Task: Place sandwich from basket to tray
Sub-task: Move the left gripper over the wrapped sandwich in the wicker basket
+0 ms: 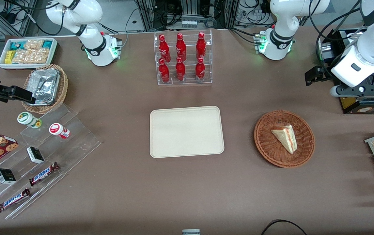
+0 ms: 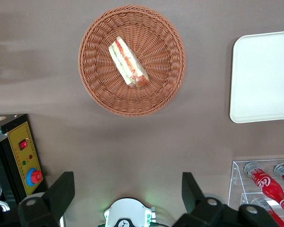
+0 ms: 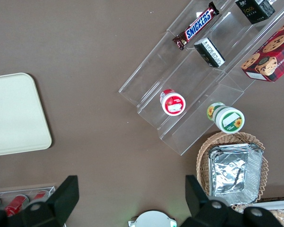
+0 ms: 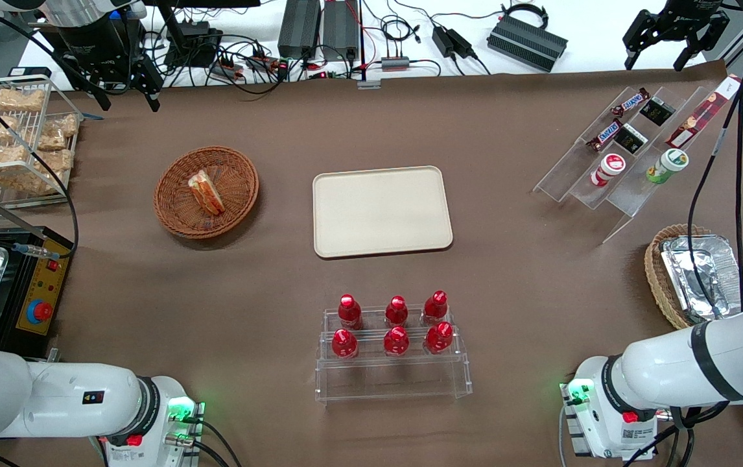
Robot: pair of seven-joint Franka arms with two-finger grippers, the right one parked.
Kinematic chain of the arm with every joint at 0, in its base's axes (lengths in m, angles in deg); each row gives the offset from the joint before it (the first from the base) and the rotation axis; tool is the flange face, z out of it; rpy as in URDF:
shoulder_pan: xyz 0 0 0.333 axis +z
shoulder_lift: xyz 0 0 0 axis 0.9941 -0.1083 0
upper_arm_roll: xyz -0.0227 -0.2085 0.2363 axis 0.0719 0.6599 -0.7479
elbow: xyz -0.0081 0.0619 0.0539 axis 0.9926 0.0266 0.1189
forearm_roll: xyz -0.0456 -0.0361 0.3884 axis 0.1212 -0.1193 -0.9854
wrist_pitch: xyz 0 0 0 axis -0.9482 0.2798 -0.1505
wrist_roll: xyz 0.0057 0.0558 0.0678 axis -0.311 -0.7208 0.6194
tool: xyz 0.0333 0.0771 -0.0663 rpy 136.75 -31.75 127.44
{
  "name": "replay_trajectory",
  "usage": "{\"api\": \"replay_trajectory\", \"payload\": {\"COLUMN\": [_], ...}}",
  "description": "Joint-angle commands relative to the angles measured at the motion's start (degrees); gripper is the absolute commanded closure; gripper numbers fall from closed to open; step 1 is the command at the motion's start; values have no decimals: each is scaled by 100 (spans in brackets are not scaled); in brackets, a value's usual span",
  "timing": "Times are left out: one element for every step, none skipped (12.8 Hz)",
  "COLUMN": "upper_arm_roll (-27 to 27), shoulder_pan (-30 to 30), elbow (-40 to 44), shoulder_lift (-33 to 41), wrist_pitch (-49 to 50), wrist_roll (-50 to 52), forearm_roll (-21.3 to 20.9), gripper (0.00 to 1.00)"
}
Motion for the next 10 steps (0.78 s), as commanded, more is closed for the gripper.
{"api": "replay_trajectory", "payload": {"upper_arm_roll": [-16, -25, -25, -25, -25, -25, -25, -25, -25, -25], "shoulder_pan": [-14, -5, 3, 12, 12, 12, 4, 3, 3, 3], "elbow": [31, 13, -22, -161, -380, -609, -820, -1039, -1250, -1540], "shoulder_lift": [3, 3, -5, -5, 12, 12, 12, 4, 3, -5], "wrist_pitch": [-159, -196, -214, -336, -511, -757, -968, -1187, -1442, -1801], "wrist_roll": [-78, -78, -87, -78, -87, -78, -78, -78, -78, -78], "forearm_roll": [77, 59, 59, 76, 76, 76, 76, 76, 76, 68], "gripper": [0, 0, 0, 0, 0, 0, 0, 0, 0, 0]}}
